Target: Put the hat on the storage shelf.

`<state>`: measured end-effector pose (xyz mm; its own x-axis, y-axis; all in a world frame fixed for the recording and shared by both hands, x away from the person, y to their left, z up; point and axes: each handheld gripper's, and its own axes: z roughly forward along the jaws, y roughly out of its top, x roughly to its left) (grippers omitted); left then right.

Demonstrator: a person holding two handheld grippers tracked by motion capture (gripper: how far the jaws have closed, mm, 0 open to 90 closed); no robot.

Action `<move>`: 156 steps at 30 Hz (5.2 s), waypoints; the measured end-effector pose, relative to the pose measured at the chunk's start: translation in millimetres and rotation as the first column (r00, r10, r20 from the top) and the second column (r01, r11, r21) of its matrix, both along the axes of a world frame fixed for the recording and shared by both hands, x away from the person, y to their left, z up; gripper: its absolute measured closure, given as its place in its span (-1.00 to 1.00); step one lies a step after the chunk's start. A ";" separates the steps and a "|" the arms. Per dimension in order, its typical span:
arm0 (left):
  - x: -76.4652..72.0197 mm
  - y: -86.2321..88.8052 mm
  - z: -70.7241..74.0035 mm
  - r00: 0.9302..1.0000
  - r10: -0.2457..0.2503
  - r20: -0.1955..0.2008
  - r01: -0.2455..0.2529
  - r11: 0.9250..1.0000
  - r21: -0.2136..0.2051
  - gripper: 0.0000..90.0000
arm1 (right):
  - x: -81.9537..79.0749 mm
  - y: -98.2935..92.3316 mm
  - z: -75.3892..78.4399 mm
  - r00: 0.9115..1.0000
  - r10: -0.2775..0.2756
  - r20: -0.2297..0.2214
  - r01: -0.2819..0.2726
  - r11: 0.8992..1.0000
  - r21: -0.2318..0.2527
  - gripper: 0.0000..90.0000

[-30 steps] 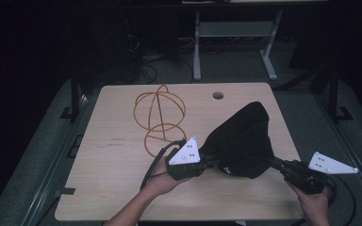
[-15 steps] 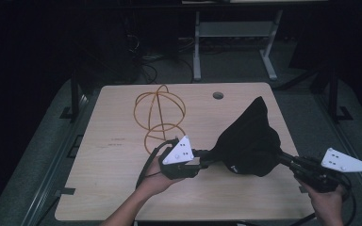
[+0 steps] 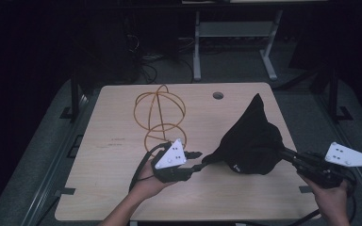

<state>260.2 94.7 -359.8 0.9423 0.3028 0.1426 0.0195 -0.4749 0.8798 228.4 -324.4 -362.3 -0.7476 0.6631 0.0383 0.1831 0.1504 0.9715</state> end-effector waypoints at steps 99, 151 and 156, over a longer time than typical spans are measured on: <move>-10.2 77.2 -61.6 0.983 0.174 -0.054 -0.172 0.984 0.053 0.13 | 93.3 109.6 144.1 0.996 0.092 0.009 -0.091 0.994 -0.064 0.90; -11.4 73.7 -66.8 0.988 0.148 -0.046 -0.143 0.985 0.094 0.12 | 161.2 246.1 191.7 0.979 0.192 -0.072 -0.200 0.969 -0.143 0.90; -11.0 73.6 -66.8 0.988 0.147 -0.040 -0.142 0.985 0.100 0.12 | 166.2 256.9 191.3 0.978 0.191 -0.081 -0.202 0.966 -0.160 0.89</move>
<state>249.1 168.3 -426.5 0.8960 0.4234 0.1341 0.1348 -0.5468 0.8263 394.5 -67.5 -171.0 -0.8634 0.5044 -0.0084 0.1947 0.3485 0.9168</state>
